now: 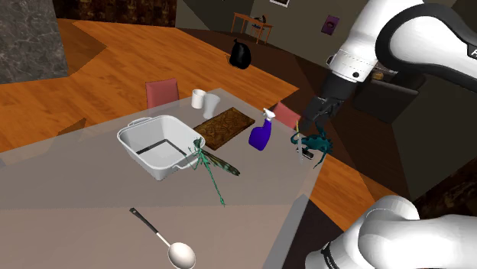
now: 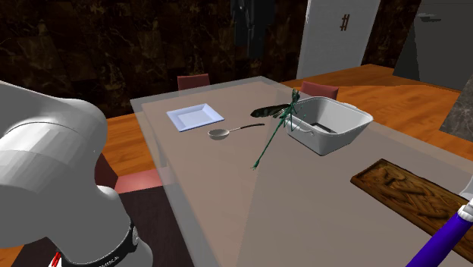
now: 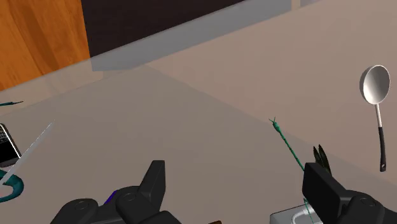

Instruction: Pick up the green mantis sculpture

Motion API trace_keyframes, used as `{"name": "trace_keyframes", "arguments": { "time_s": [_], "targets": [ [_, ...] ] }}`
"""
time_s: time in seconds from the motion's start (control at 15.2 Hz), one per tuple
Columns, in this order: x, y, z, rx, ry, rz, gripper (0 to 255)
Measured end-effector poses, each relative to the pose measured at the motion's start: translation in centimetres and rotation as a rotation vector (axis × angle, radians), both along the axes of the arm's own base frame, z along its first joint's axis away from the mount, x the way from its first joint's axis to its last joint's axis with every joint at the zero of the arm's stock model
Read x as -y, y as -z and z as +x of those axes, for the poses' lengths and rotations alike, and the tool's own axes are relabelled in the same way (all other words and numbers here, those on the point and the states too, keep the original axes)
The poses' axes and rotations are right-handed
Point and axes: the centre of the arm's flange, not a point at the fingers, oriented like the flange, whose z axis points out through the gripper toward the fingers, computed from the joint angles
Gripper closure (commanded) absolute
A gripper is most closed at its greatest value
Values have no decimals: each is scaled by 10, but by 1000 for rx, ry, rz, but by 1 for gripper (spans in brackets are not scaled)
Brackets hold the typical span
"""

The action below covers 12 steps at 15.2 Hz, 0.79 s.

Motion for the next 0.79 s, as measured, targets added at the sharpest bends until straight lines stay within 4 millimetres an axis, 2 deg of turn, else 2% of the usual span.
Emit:
{"name": "trace_keyframes", "arguments": {
  "time_s": [0.13,0.2,0.79],
  "targets": [
    [-3,2,4,-3,-4,-3,0],
    [-9,8,13,-9,-11,-7,0],
    [-86,66,99,-75,-89,-58,0]
  ]
}}
